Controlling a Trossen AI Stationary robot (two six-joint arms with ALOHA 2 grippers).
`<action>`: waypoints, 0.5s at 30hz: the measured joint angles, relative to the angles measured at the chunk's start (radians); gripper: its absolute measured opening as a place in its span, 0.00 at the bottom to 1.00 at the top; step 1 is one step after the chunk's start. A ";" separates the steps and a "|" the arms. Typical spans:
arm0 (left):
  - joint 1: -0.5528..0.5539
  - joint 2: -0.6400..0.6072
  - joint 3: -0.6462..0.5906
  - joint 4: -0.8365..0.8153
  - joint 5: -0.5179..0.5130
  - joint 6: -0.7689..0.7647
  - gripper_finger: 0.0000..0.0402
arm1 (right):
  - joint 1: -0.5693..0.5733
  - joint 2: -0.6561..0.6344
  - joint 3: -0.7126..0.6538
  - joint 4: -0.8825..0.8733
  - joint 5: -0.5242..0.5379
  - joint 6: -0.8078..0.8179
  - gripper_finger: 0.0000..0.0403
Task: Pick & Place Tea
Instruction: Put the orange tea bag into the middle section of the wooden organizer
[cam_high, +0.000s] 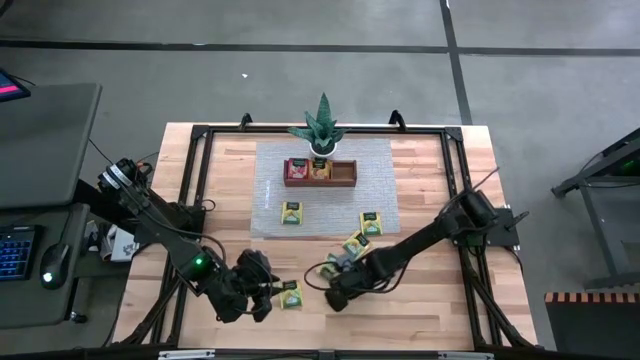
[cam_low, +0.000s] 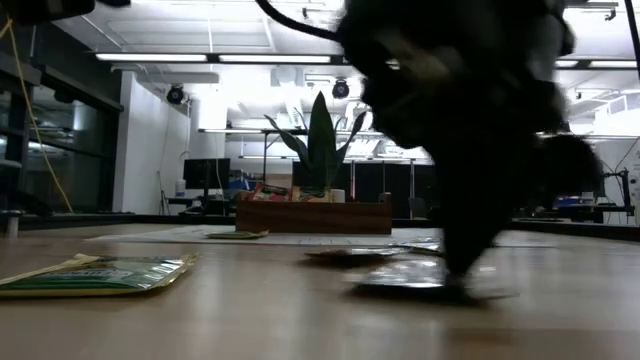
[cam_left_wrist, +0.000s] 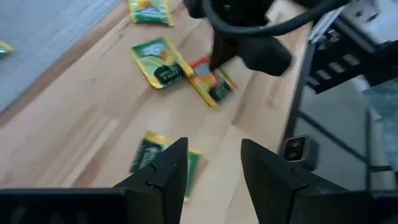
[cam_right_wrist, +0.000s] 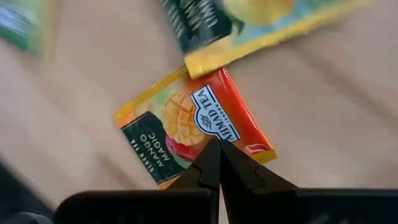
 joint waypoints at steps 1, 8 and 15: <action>0.000 0.000 0.000 -0.018 -0.004 -0.003 0.37 | 0.000 0.006 0.000 0.035 0.016 0.012 0.00; 0.001 0.044 0.001 -0.131 -0.088 -0.059 0.37 | -0.027 0.031 -0.001 0.139 0.062 0.036 0.00; 0.001 0.149 0.001 -0.133 -0.077 -0.196 0.37 | -0.067 0.034 -0.003 0.167 0.081 0.008 0.00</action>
